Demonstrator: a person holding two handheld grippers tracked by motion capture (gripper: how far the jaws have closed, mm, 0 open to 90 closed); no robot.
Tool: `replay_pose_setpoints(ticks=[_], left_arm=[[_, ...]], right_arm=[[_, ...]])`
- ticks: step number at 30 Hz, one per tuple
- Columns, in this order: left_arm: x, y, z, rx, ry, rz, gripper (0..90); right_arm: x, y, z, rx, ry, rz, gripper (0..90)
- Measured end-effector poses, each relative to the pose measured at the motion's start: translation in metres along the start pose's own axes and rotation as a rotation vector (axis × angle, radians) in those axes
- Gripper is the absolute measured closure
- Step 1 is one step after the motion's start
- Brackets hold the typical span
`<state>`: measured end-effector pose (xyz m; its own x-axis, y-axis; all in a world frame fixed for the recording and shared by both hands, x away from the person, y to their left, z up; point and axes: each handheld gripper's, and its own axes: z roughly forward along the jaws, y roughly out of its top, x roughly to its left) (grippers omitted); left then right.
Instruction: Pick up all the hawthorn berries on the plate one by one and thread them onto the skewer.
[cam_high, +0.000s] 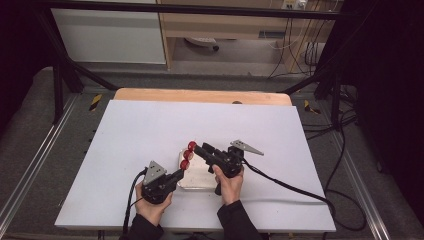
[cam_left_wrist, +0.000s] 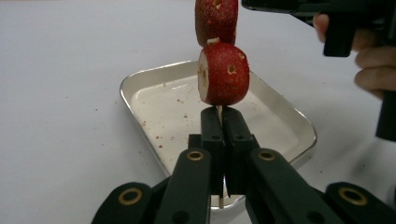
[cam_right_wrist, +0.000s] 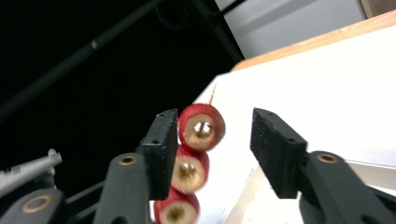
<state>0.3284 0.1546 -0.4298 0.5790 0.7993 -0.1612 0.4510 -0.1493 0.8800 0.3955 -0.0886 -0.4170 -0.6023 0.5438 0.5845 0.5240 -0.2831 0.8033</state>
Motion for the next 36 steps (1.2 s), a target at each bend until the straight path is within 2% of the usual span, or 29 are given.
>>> replay_pose_setpoints(ticks=[6,9,13,15,21,25,31,34,36], left_arm=[[0.006,-0.002,-0.002,0.033,0.002,0.026,88.2],[0.008,-0.003,-0.004,0.046,-0.001,0.036,88.2],[0.011,-0.004,-0.005,0.062,-0.013,0.043,88.2],[0.012,-0.003,-0.006,0.076,-0.019,0.049,88.1],[0.017,0.001,-0.007,0.112,-0.026,0.073,88.1],[0.02,0.009,-0.008,0.132,-0.042,0.077,88.1],[0.024,0.026,-0.005,0.176,-0.062,0.092,88.0],[0.025,0.032,-0.001,0.204,-0.063,0.101,88.0],[0.025,0.035,0.003,0.218,-0.062,0.11,87.9]], right_arm=[[-0.003,0.008,-0.009,0.132,-0.048,-0.094,28.5],[-0.006,0.01,-0.014,0.185,-0.064,-0.134,20.9],[-0.013,0.011,-0.026,0.248,-0.098,-0.224,12.6],[-0.019,0.01,-0.033,0.284,-0.111,-0.251,8.2],[-0.036,0.005,-0.054,0.378,-0.16,-0.347,3.1],[-0.046,0.001,-0.068,0.438,-0.203,-0.382,0.4],[-0.058,0.0,-0.089,0.468,-0.231,-0.424,0.8],[-0.063,-0.001,-0.1,0.465,-0.211,-0.425,0.5],[-0.067,-0.002,-0.106,0.466,-0.216,-0.427,0.6]])
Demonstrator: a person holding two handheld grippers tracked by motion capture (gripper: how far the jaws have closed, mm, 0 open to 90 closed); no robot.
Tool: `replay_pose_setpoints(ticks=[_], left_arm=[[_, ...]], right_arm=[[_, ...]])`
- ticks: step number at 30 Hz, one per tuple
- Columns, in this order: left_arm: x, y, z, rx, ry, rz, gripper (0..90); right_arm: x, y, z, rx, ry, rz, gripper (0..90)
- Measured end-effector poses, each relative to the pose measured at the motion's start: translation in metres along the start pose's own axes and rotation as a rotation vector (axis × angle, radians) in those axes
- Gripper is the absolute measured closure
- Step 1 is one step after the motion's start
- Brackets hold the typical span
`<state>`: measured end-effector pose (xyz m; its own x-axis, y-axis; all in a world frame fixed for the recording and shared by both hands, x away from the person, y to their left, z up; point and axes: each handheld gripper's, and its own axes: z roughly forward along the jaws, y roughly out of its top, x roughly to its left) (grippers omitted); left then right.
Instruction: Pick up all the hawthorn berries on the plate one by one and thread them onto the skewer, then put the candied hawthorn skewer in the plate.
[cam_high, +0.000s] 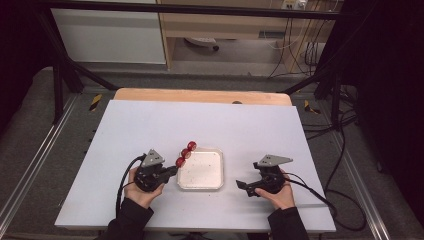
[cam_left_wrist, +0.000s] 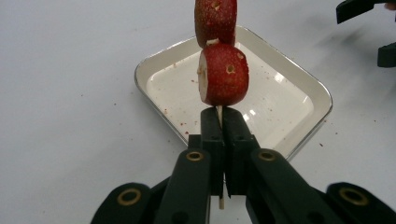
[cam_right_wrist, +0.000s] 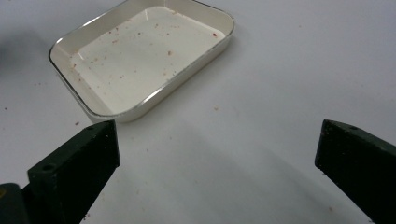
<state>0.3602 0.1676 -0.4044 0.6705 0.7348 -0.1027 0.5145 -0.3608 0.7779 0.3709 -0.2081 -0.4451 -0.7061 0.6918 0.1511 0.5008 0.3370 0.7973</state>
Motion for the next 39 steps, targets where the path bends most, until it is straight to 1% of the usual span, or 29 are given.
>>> replay_pose_setpoints(ticks=[1,2,5,7,10,14,15,18,22,25,29,32,34,39], left_arm=[[0.0,0.002,0.002,0.014,-0.001,0.009,88.0],[0.0,0.004,0.004,0.02,-0.004,0.008,88.0],[0.0,0.009,0.009,0.044,-0.002,0.023,88.0],[-0.002,0.012,0.013,0.054,-0.005,0.025,88.0],[-0.003,0.015,0.018,0.079,-0.007,0.039,88.0],[-0.006,0.017,0.027,0.102,-0.006,0.036,88.0],[-0.006,0.017,0.029,0.111,-0.008,0.04,88.0],[-0.008,0.017,0.036,0.139,-0.007,0.038,88.0],[-0.011,0.018,0.041,0.164,-0.007,0.041,88.0],[-0.015,0.017,0.045,0.185,-0.012,0.056,88.0],[-0.02,0.016,0.051,0.215,-0.017,0.05,88.0],[-0.022,0.016,0.054,0.235,-0.014,0.061,88.0],[-0.024,0.015,0.056,0.241,-0.005,0.066,88.0],[-0.025,0.015,0.059,0.26,0.003,0.072,88.0]], right_arm=[[-0.002,-0.003,-0.002,-0.002,-0.001,0.001,0.5],[-0.004,-0.006,-0.003,-0.001,-0.001,0.005,0.5],[-0.007,-0.013,-0.007,0.011,-0.017,0.012,0.5],[-0.009,-0.017,-0.009,0.014,-0.014,0.012,0.7],[-0.01,-0.021,-0.013,0.016,-0.017,0.015,0.9],[-0.013,-0.025,-0.015,0.014,-0.026,0.027,0.9],[-0.013,-0.026,-0.015,0.016,-0.034,0.019,0.9],[-0.013,-0.028,-0.015,0.022,-0.036,0.019,0.9],[-0.013,-0.029,-0.016,0.02,-0.033,0.018,0.9],[-0.013,-0.029,-0.017,0.02,-0.032,0.025,0.9],[-0.012,-0.03,-0.019,0.02,-0.029,0.019,0.9],[-0.013,-0.029,-0.021,0.013,-0.03,0.021,0.9],[-0.013,-0.028,-0.023,0.005,-0.035,0.02,0.9],[-0.015,-0.028,-0.025,0.015,-0.044,0.008,0.8]])
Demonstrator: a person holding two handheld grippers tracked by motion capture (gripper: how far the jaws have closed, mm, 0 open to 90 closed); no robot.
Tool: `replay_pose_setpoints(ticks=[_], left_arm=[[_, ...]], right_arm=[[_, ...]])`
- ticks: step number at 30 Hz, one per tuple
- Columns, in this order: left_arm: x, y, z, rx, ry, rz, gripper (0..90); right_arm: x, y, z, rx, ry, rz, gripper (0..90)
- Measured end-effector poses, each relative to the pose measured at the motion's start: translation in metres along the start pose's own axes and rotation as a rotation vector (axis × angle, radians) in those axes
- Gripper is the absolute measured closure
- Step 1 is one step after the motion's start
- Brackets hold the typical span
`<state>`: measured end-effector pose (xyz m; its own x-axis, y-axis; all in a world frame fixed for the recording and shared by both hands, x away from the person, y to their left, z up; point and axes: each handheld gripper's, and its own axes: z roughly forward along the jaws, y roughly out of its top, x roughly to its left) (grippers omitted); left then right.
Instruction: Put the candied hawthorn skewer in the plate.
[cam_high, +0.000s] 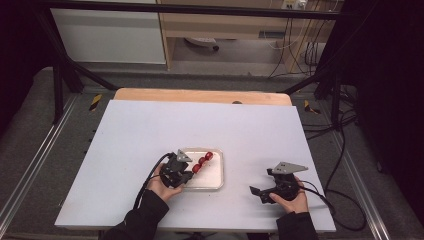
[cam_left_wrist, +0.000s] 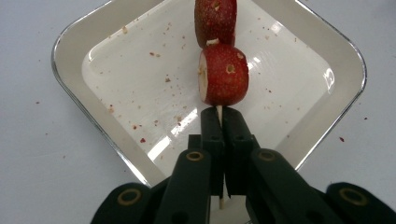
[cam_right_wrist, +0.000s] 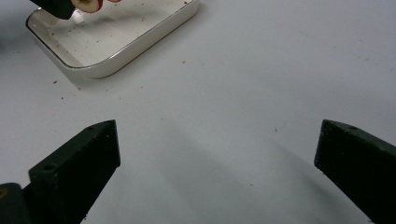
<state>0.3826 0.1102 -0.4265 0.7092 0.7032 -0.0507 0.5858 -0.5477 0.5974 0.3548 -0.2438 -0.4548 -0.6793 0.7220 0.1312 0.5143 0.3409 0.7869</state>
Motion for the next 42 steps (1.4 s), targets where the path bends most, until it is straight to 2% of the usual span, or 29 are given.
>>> replay_pose_setpoints(ticks=[7,13,16,19,22,26,30,33,36,39,42], left_arm=[[-0.002,0.0,0.005,0.03,0.013,-0.003,88.0],[-0.004,0.0,0.007,0.031,0.025,0.002,87.8],[-0.003,-0.001,0.006,0.026,0.022,0.005,87.0],[-0.001,-0.003,0.002,0.005,-0.002,0.011,82.8],[0.002,-0.005,-0.005,-0.033,-0.009,0.026,75.1],[0.009,-0.012,-0.018,-0.095,-0.015,0.05,60.0],[0.018,-0.02,-0.03,-0.127,-0.022,0.071,45.9],[0.027,-0.028,-0.036,-0.137,-0.036,0.069,31.7],[0.035,-0.039,-0.04,-0.143,-0.045,0.07,21.6],[0.044,-0.053,-0.045,-0.153,-0.042,0.057,17.4],[0.051,-0.069,-0.048,-0.153,-0.018,0.05,11.5]], right_arm=[[0.0,0.0,0.0,0.012,-0.002,-0.001,0.8],[0.0,0.0,0.0,0.02,-0.009,-0.008,0.8],[0.0,0.0,0.001,0.025,-0.013,-0.009,0.8],[0.0,0.0,0.001,0.031,-0.014,-0.005,0.8],[0.0,-0.001,0.002,0.034,-0.015,-0.008,0.8],[0.0,-0.001,0.002,0.037,-0.016,-0.006,0.8],[0.0,-0.001,0.002,0.039,-0.016,-0.004,0.8],[-0.001,-0.001,0.002,0.037,-0.016,-0.005,0.7],[0.0,-0.001,0.002,0.043,-0.015,-0.003,0.7],[0.0,-0.001,0.002,0.042,-0.014,-0.001,0.7],[0.001,-0.002,0.003,0.048,-0.013,0.0,0.7]])
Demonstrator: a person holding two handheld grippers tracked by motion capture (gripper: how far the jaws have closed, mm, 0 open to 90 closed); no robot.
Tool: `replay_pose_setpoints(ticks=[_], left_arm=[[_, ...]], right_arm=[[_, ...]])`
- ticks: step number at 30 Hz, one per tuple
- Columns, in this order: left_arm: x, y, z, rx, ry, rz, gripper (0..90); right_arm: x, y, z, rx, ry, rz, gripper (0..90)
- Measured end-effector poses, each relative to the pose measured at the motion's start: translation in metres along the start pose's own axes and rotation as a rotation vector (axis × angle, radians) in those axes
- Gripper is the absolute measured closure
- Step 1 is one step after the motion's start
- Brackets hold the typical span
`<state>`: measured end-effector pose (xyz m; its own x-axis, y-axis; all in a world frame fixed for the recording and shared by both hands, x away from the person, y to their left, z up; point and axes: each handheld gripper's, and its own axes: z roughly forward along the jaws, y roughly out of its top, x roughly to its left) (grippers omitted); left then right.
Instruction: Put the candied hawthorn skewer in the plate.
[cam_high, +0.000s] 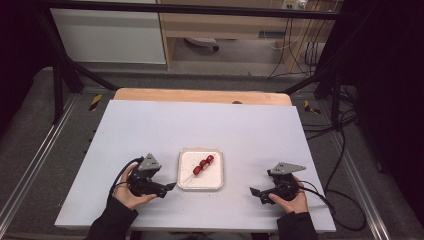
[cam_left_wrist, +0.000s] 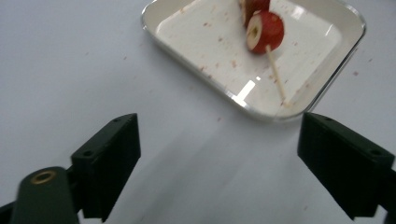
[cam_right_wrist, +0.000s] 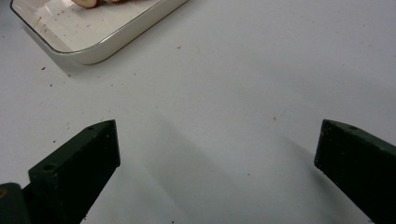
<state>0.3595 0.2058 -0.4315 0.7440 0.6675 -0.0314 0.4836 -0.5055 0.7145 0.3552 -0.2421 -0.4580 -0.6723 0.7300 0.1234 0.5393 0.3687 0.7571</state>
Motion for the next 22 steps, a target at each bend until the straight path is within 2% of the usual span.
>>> replay_pose_setpoints(ticks=[3,7,10,14,22], left_arm=[[0.007,-0.016,-0.006,-0.014,-0.013,-0.028,9.4],[0.017,-0.033,-0.013,-0.032,0.002,-0.075,8.4],[0.025,-0.043,-0.019,-0.046,0.009,-0.093,8.3],[0.032,-0.049,-0.024,-0.058,0.021,-0.099,8.4],[0.032,-0.052,-0.024,-0.047,0.031,-0.094,8.3]], right_arm=[[0.0,0.0,0.001,0.006,-0.003,0.0,0.6],[0.0,-0.001,0.001,0.005,0.001,-0.002,0.6],[0.001,-0.001,0.001,0.008,0.002,0.003,0.6],[0.001,-0.001,0.0,0.005,0.005,0.002,0.6],[0.0,-0.001,-0.002,-0.001,0.012,0.012,0.5]])
